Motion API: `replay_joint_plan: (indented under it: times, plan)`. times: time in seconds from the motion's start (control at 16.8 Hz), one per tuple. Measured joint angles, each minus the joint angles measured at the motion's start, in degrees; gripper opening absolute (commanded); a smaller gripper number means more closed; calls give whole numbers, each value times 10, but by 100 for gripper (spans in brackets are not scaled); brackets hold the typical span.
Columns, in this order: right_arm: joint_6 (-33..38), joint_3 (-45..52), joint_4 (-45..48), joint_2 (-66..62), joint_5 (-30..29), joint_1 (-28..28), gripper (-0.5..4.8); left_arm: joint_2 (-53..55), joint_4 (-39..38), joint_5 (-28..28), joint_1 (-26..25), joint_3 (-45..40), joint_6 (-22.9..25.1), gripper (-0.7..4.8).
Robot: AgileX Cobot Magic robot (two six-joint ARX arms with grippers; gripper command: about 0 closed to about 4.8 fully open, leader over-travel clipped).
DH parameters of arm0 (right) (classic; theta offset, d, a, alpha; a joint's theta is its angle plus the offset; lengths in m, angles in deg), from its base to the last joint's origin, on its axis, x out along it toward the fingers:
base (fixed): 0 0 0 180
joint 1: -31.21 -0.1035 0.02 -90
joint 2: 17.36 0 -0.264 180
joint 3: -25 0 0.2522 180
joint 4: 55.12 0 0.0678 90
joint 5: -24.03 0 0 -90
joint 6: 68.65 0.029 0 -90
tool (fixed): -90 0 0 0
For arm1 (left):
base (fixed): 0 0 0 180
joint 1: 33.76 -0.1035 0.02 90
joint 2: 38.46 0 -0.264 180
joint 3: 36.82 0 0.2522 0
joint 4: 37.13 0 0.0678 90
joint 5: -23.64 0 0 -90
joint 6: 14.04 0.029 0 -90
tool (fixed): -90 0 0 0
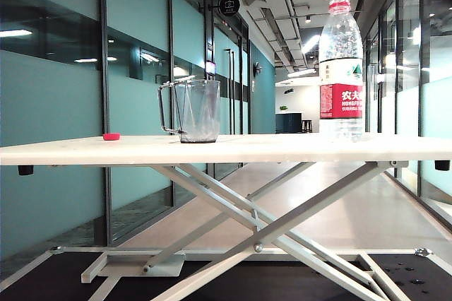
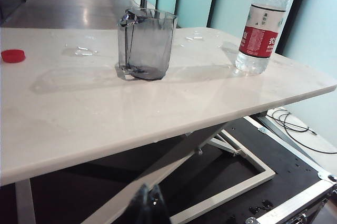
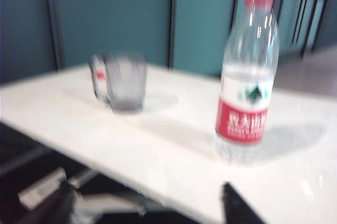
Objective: Pick up the mineral water bottle on the table and pour water into the mug until it's half full.
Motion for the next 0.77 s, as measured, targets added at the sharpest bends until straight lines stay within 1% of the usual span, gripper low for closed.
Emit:
replay_joint_plan:
  times: [0.06, 0.12, 0.24, 0.3, 0.36, 0.42, 0.59, 0.77]
  plan:
    - [-2, -7, 28, -50, 10, 0, 474, 0, 0, 0, 0, 0, 2, -5]
    - [-2, -13, 68, -106, 23, 0, 479, 0, 0, 0, 0, 0, 7, -5]
    - [-3, -43, 162, -241, 43, 1, 479, 0, 0, 0, 0, 0, 10, -5]
    - [-3, -82, 228, -350, 46, 1, 479, 0, 0, 0, 0, 0, 10, -5]
    - [-3, -102, 258, -403, 48, 2, 479, 0, 0, 0, 0, 0, 10, -5]
    - [-4, -121, 281, -448, 39, 5, 479, 0, -1, 0, 0, 0, 10, -5]
    - [-4, -226, 334, -633, 5, 8, 479, 0, 0, 0, 0, 0, 10, -5]
    - [-11, -291, 341, -722, 1, 21, 479, 0, 0, 2, 1, 0, 10, -5]
